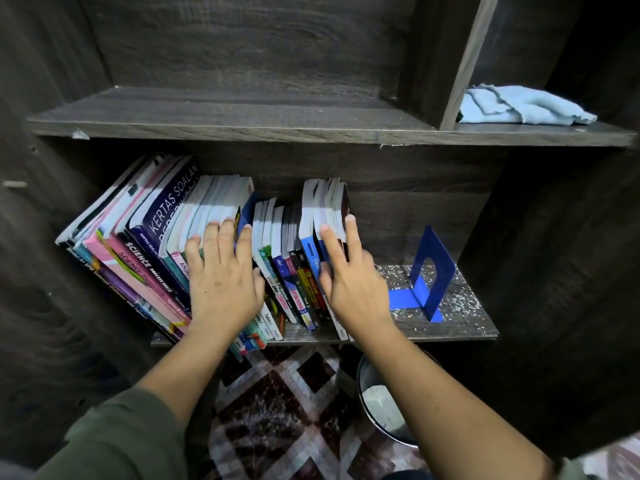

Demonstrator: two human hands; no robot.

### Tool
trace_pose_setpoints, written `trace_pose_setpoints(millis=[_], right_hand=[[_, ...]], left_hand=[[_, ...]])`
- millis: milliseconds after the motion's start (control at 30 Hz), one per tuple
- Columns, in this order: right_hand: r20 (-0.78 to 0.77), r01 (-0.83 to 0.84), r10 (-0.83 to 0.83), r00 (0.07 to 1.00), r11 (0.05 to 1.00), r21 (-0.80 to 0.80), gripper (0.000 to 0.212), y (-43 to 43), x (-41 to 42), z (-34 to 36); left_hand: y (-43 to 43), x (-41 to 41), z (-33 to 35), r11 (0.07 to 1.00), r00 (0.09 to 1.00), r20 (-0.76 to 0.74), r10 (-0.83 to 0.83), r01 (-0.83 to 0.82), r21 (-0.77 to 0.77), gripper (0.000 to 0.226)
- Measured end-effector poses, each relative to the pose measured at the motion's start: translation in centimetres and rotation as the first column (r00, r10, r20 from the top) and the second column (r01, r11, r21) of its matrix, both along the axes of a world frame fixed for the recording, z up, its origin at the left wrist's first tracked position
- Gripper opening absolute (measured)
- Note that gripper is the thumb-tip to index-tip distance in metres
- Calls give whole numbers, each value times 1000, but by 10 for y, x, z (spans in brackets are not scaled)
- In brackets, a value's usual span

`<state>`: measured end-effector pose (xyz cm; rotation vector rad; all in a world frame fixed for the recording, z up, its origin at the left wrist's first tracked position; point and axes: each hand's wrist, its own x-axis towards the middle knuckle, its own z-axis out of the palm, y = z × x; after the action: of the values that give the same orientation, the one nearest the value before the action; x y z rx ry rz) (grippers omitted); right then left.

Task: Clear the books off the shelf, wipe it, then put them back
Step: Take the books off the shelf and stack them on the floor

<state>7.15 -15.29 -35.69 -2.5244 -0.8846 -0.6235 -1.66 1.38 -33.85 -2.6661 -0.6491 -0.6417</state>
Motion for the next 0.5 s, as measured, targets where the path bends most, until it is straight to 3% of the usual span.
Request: trace_pose_setpoints(millis=[200, 500], right_hand=[[105, -122, 123, 987, 992, -21, 53, -3, -2, 11], [3, 0, 0, 1000, 999, 50, 45, -4, 0, 21]], left_hand=[[1, 3, -2, 1000, 1000, 26, 6, -6, -14, 68], [1, 1, -1, 1000, 1000, 6, 2, -2, -9, 67]])
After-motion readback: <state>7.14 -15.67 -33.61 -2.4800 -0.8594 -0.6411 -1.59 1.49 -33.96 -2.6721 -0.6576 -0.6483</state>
